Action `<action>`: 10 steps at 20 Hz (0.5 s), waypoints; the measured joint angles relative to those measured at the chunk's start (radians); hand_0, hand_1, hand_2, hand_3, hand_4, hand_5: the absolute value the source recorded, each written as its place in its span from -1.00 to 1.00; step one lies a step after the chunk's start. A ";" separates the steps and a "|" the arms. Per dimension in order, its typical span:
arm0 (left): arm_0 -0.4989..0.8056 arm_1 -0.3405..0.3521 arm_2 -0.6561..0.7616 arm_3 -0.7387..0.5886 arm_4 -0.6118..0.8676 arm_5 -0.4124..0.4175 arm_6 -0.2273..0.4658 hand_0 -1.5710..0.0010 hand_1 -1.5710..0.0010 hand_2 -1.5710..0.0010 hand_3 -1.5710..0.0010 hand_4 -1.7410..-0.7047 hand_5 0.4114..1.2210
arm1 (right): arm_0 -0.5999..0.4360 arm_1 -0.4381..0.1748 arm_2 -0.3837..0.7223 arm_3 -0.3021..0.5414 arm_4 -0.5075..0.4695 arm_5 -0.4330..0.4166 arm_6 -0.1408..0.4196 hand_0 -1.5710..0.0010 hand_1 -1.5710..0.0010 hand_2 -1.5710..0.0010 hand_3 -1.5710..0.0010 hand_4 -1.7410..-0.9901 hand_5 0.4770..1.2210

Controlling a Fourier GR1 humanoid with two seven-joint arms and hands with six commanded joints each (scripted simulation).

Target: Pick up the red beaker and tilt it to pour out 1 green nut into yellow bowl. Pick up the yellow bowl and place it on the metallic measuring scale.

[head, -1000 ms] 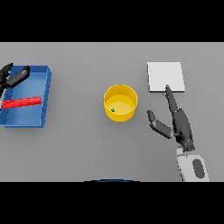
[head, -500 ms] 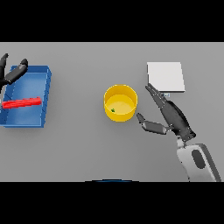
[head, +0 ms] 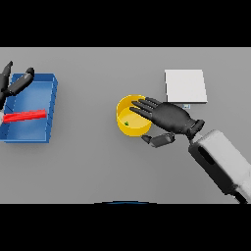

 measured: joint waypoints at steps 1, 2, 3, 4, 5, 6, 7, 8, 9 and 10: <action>0.002 0.002 0.002 0.004 0.001 0.001 0.005 1.00 1.00 1.00 1.00 0.97 -0.33 | -0.024 -0.004 0.021 0.016 0.014 0.016 -0.019 1.00 1.00 1.00 1.00 0.41 -0.39; 0.006 0.002 0.004 -0.001 0.006 -0.002 -0.005 1.00 1.00 1.00 1.00 0.97 -0.32 | -0.044 -0.010 0.041 0.039 0.032 0.026 -0.035 1.00 1.00 1.00 1.00 0.40 -0.39; 0.005 0.001 0.003 -0.003 0.007 -0.001 0.001 1.00 1.00 1.00 1.00 0.97 -0.32 | -0.073 0.006 0.061 0.083 0.051 0.028 -0.030 1.00 1.00 1.00 1.00 0.39 -0.39; 0.013 0.001 0.004 -0.003 0.009 0.001 0.000 1.00 1.00 1.00 1.00 0.97 -0.32 | -0.093 0.001 0.077 0.097 0.058 0.056 -0.041 1.00 1.00 1.00 1.00 0.38 -0.39; 0.011 0.002 0.004 -0.008 0.009 0.003 0.003 1.00 1.00 1.00 1.00 0.97 -0.32 | -0.109 0.011 0.095 0.124 0.069 0.073 -0.030 1.00 1.00 1.00 1.00 0.38 -0.39; 0.005 0.002 0.008 -0.003 0.012 -0.004 -0.003 1.00 1.00 1.00 1.00 0.97 -0.32 | -0.128 0.023 0.113 0.146 0.083 0.077 -0.033 1.00 1.00 1.00 1.00 0.38 -0.39; 0.012 0.006 0.010 -0.005 0.012 0.000 -0.005 1.00 1.00 1.00 1.00 0.96 -0.32 | -0.150 0.023 0.123 0.180 0.096 0.078 -0.036 1.00 1.00 1.00 1.00 0.37 -0.40; 0.012 0.010 0.012 -0.005 0.015 -0.003 -0.004 1.00 1.00 1.00 1.00 0.96 -0.32 | -0.171 0.030 0.138 0.202 0.108 0.084 -0.040 1.00 1.00 1.00 1.00 0.36 -0.39; 0.015 0.008 0.011 -0.004 0.017 -0.006 -0.003 1.00 1.00 1.00 1.00 0.96 -0.32 | -0.192 0.044 0.150 0.219 0.115 0.095 -0.034 1.00 1.00 1.00 1.00 0.34 -0.39; 0.013 0.003 0.011 0.000 0.019 -0.011 -0.012 1.00 1.00 1.00 1.00 0.96 -0.32 | -0.199 0.050 0.159 0.245 0.124 0.095 -0.032 1.00 1.00 1.00 1.00 0.31 -0.38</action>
